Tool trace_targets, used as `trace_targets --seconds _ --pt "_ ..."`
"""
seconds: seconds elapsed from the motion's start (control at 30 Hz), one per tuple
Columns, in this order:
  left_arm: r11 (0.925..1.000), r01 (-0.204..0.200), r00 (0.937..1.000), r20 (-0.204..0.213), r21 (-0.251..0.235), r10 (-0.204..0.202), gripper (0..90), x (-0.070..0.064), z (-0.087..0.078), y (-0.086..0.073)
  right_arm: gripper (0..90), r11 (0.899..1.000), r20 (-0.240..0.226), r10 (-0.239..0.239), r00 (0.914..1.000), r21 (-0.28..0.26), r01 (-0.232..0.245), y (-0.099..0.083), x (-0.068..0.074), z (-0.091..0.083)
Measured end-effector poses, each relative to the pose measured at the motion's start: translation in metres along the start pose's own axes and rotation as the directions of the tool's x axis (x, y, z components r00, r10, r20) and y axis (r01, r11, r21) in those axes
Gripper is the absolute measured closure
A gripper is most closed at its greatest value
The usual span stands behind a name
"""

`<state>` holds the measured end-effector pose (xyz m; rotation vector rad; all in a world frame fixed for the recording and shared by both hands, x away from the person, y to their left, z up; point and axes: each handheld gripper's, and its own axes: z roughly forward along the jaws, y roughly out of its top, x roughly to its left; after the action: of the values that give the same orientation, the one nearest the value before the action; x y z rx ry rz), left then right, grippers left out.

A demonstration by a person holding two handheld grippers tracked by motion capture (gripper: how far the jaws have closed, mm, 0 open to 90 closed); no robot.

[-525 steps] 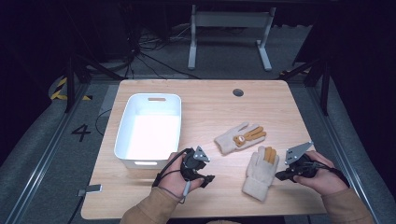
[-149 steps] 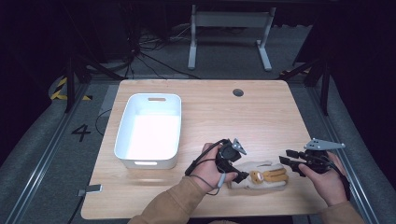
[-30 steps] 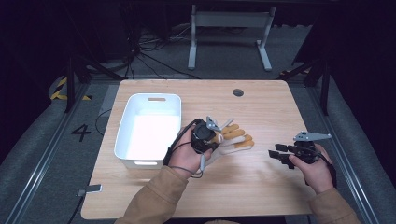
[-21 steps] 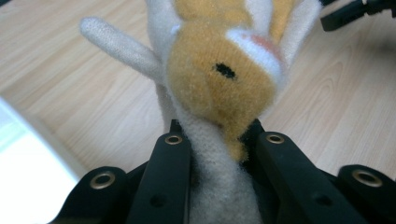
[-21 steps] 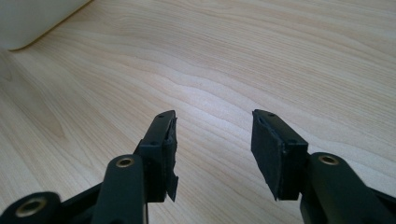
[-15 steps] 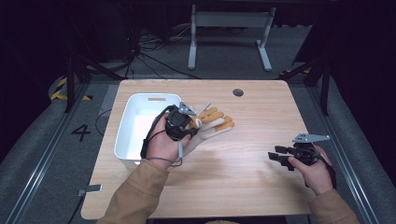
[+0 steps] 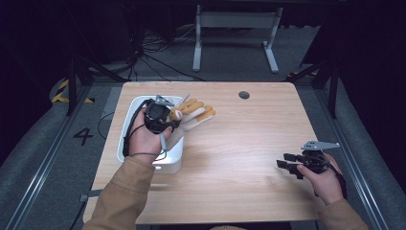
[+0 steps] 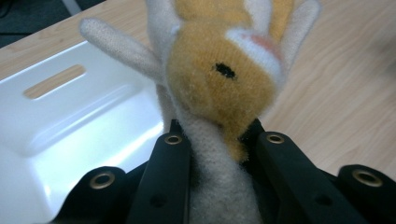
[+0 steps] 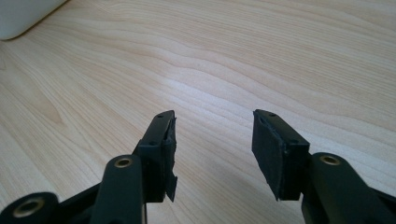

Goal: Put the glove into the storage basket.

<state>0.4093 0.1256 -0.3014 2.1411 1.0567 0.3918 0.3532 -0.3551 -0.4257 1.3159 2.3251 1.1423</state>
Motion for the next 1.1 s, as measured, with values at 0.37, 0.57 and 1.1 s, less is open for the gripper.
trace_targets --seconds 0.37,0.57,1.1 --pt "0.9969 0.078 0.9935 -0.083 -0.009 -0.078 80.3 0.031 -0.005 -0.011 50.2 1.0 0.003 0.004 1.0 -0.001 -0.004 -0.002 0.0 -0.001" --pt "0.9892 0.147 0.9813 -0.125 -0.004 -0.146 80.3 0.045 -0.003 -0.019 50.1 1.0 -0.001 -0.002 1.0 0.002 0.002 -0.001 0.001 0.0" --pt "0.9705 0.238 0.9497 -0.219 0.039 -0.224 80.0 0.059 0.023 -0.045 49.7 1.0 -0.015 -0.024 0.9996 0.013 0.024 0.004 0.004 0.008"
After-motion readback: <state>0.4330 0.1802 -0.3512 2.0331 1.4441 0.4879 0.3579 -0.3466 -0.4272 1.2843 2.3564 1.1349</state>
